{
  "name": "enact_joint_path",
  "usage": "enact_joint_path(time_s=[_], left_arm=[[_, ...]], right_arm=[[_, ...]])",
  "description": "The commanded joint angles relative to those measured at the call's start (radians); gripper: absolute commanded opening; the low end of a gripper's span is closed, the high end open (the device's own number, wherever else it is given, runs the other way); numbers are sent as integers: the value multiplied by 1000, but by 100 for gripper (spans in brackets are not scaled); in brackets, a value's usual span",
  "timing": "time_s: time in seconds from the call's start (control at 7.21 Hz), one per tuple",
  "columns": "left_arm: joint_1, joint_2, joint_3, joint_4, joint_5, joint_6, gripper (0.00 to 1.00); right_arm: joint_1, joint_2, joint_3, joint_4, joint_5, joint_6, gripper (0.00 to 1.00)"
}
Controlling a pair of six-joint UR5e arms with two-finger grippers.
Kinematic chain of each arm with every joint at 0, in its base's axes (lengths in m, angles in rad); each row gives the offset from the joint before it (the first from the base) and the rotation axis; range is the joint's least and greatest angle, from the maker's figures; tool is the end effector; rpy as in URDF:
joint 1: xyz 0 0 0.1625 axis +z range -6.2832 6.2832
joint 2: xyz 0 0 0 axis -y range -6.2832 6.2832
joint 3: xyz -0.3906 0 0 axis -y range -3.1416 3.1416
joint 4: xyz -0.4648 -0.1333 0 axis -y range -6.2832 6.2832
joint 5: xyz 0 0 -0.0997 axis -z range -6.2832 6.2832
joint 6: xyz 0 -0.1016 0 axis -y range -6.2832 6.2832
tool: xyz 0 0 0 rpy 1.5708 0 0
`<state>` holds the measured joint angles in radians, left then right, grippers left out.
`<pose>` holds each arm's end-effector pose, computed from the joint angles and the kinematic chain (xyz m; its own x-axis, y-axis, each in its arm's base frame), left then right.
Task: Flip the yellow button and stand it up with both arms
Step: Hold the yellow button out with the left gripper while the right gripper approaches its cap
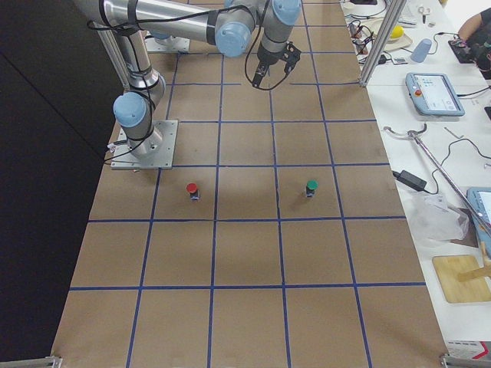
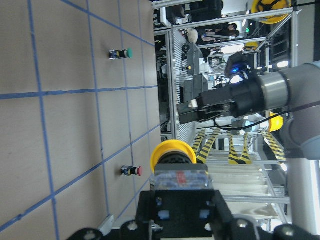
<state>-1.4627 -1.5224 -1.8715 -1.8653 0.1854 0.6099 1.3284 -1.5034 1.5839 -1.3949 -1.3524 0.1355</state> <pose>-0.1771 -0.5288 0.3688 -0.1578 0.0536 0.9860 -0.0022 0.9985 -0.0547 0.0161 -0.5818 0.3936 -0.8946 0.4119 -0.1734 0.3563 0.8916 0.2796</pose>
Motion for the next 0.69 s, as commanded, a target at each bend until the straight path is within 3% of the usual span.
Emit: enact_joint_path(time_s=[0.0,0.42,0.55], left_arm=[[-56,11,-11,1,-131,-42,2],[-59,5,-12,5,-153,-71,2],[-59,5,-14,6,-156,-76,2]], right_arm=[[-3,40,11,22,138,162,100],[2,-10,5,86,426,627,100],[8,-30,5,99,581,780,100]])
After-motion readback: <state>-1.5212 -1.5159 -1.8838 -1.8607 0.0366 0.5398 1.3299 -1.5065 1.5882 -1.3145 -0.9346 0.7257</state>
